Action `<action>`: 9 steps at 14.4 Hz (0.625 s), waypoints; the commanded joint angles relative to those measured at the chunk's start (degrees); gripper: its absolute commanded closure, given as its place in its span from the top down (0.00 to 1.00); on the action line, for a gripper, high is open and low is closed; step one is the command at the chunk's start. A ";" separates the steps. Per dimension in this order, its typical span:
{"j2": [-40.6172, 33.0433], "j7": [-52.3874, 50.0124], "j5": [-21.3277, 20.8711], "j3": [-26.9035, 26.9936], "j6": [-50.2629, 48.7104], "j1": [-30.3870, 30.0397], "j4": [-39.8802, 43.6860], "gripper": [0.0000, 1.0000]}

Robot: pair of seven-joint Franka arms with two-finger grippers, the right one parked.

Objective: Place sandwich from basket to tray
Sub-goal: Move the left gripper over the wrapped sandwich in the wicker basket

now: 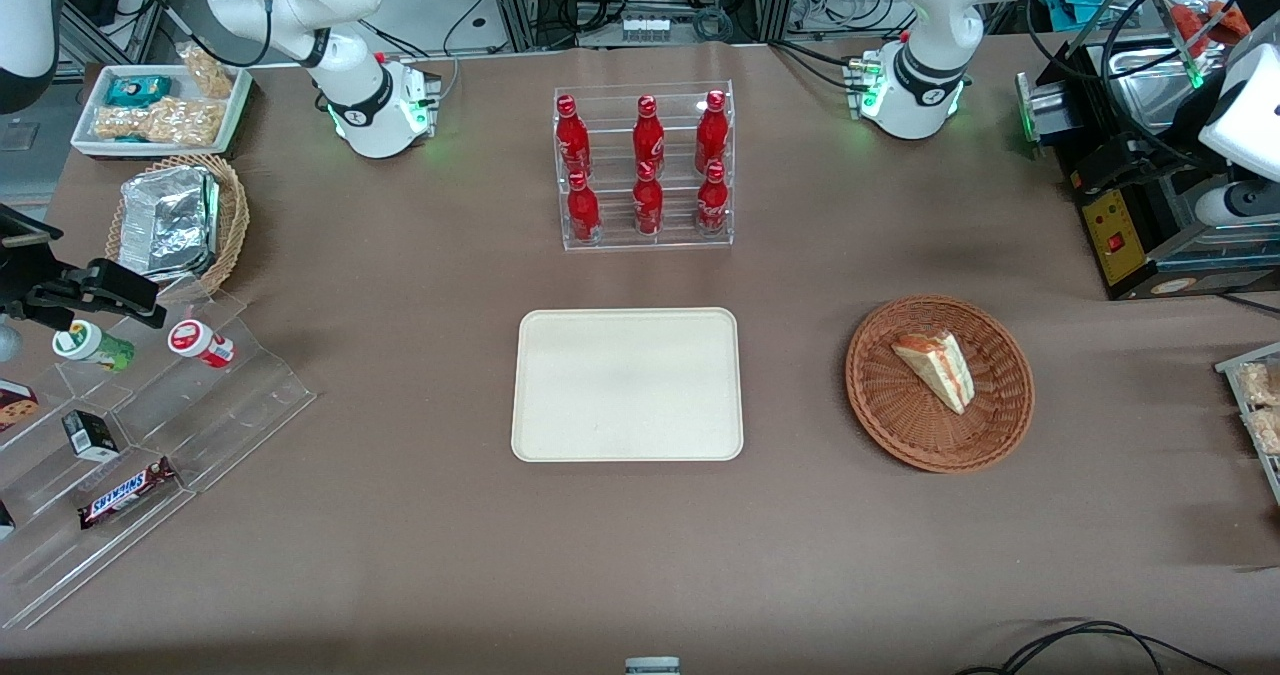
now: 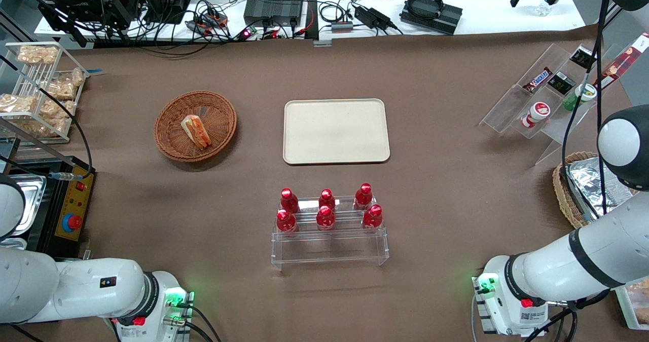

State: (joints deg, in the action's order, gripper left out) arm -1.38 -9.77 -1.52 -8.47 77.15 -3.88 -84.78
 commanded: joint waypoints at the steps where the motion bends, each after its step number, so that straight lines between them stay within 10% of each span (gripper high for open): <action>1: -0.99 1.07 -0.33 -0.76 -0.34 -0.78 -0.21 1.00; 9: 4.79 -0.42 -1.03 -1.38 0.63 -1.39 -0.56 1.00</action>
State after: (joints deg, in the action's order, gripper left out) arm 0.45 -9.76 -1.88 -9.16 77.24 -4.10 -85.41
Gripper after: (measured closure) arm 0.000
